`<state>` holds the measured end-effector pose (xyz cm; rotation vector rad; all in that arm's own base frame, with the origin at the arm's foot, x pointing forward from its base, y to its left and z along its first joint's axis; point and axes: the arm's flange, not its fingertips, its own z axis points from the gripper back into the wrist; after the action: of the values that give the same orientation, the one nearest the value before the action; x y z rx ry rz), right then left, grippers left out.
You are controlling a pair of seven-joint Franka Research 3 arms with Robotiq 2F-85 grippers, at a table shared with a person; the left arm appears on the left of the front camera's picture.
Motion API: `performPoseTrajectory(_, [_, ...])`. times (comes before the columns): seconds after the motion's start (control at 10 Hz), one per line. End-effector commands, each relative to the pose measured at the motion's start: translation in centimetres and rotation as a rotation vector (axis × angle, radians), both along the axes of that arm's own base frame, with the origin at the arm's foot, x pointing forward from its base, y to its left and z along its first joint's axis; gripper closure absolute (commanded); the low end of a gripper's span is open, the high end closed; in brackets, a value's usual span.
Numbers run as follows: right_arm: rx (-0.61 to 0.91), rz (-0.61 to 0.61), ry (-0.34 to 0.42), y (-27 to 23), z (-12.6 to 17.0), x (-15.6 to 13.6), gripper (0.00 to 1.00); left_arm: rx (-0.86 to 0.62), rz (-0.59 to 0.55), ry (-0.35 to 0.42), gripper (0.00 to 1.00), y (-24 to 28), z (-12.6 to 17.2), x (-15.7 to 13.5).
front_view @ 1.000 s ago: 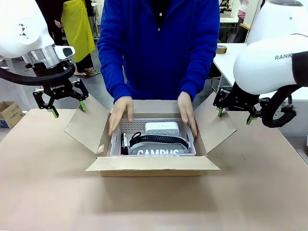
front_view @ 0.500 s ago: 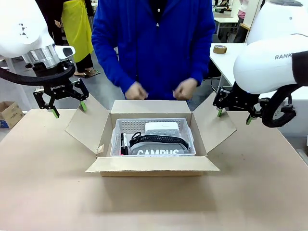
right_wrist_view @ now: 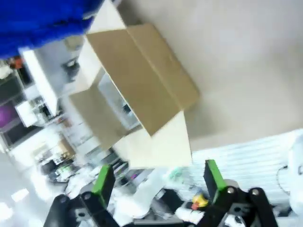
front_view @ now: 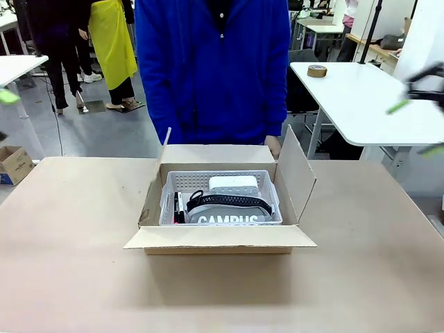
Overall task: Pack the gift set into the box.
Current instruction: Lift both hands away from the flaps of the Package Box.
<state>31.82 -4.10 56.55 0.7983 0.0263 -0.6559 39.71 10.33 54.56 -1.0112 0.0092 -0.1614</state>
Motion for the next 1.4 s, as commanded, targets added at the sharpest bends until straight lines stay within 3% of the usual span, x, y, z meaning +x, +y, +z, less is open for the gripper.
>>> performPoseTrajectory(0.0, [0.584,-0.295,0.076,-7.4,-8.0,-1.4,0.00,-0.791,0.107,0.278,0.00,4.0,-6.8,3.2])
performPoseTrajectory(0.1, [0.000,0.000,0.000,0.0,0.0,0.0,0.00,-0.872,0.260,0.405,0.00,5.0,-8.6,4.0])
performPoseTrajectory(0.2, [0.000,0.000,0.000,0.0,0.0,0.0,0.00,-0.163,0.017,0.039,0.00,3.6,-3.5,-0.3])
performPoseTrajectory(1.3, [0.000,0.000,0.000,0.0,0.0,0.0,0.00,-0.163,0.017,0.039,0.00,3.6,-3.5,-0.3])
